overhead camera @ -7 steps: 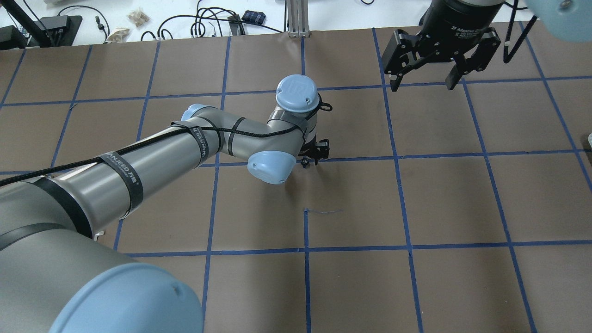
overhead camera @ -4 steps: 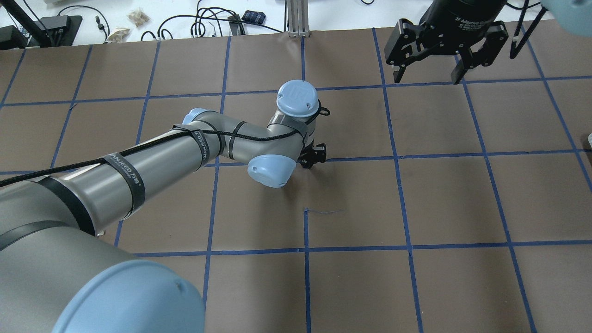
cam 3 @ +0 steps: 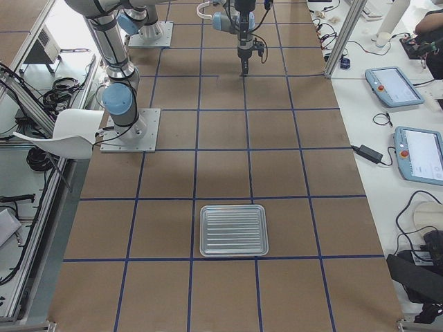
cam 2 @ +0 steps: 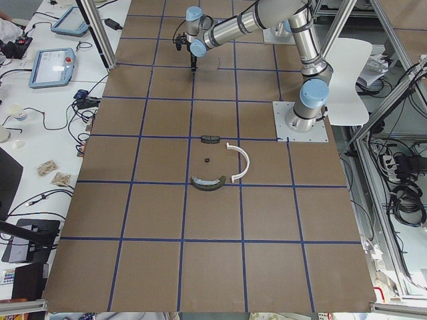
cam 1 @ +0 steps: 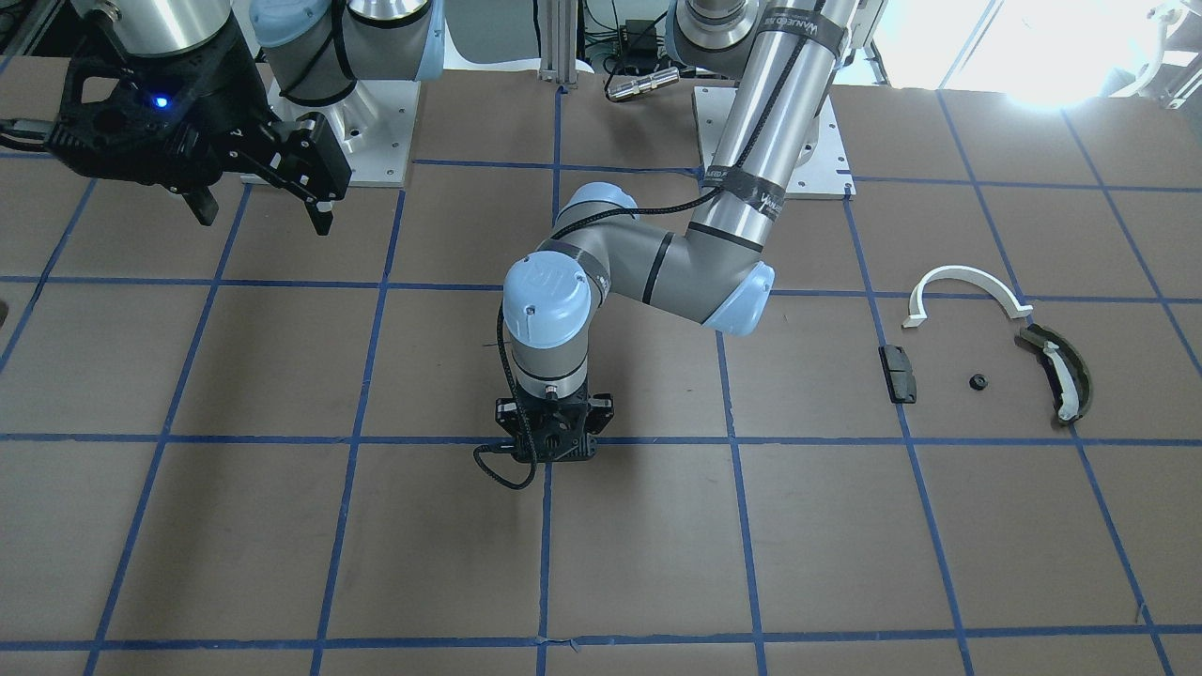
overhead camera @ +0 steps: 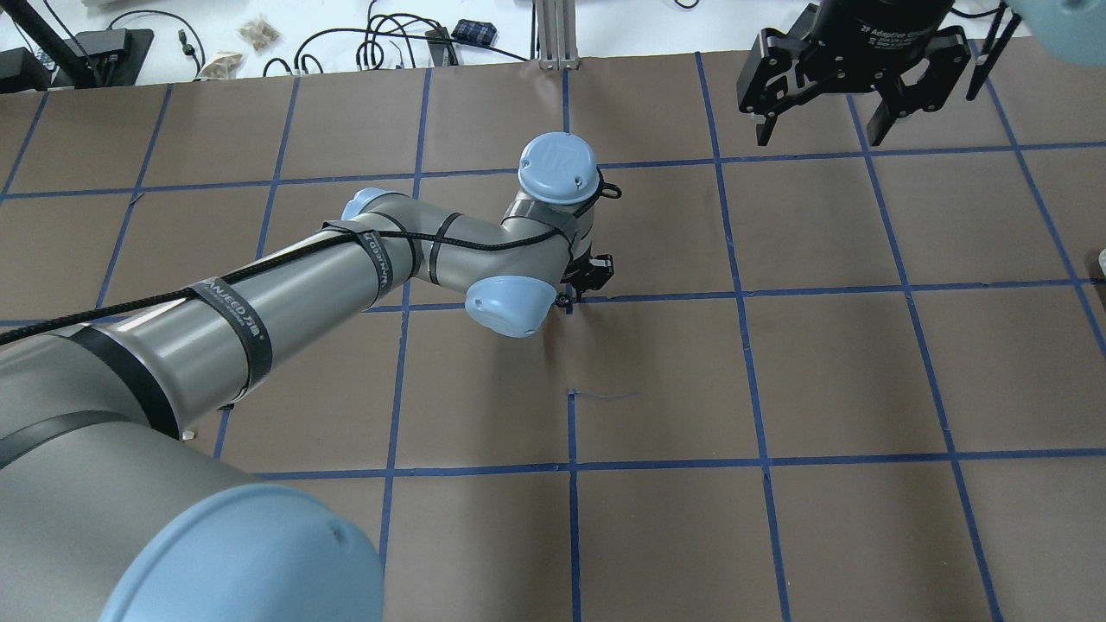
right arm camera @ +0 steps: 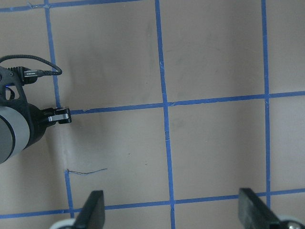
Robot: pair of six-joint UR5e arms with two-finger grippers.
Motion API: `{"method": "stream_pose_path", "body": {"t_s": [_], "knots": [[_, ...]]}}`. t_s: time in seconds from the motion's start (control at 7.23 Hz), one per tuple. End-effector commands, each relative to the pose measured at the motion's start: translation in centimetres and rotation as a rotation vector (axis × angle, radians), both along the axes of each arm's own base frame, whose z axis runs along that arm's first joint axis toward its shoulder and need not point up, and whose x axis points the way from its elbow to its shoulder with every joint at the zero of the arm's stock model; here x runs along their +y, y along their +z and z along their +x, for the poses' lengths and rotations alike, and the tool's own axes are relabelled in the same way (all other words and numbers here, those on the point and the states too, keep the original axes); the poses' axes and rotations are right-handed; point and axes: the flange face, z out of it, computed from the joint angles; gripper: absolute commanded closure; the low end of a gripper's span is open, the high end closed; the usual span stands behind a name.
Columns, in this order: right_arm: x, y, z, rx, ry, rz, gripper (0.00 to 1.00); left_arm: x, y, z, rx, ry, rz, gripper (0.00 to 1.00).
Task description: Place bearing gear from tray to pile
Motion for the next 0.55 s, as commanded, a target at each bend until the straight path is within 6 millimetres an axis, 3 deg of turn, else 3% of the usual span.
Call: {"method": "stream_pose_path", "body": {"t_s": [0.0, 0.14, 0.42], "knots": [[-0.16, -0.59, 0.00, 0.000, 0.131, 0.008, 0.00, 0.35, -0.50, 0.16, -0.006, -0.009, 0.010, 0.46], [-0.12, -0.61, 0.09, -0.001, 0.144, 0.009, 0.00, 0.45, -0.61, 0.16, -0.003, -0.009, 0.014, 0.46], [-0.19, -0.69, 0.18, -0.019, 0.134, 0.010, 0.00, 0.56, -0.06, 0.20, 0.000, -0.010, 0.007, 0.60]]}}
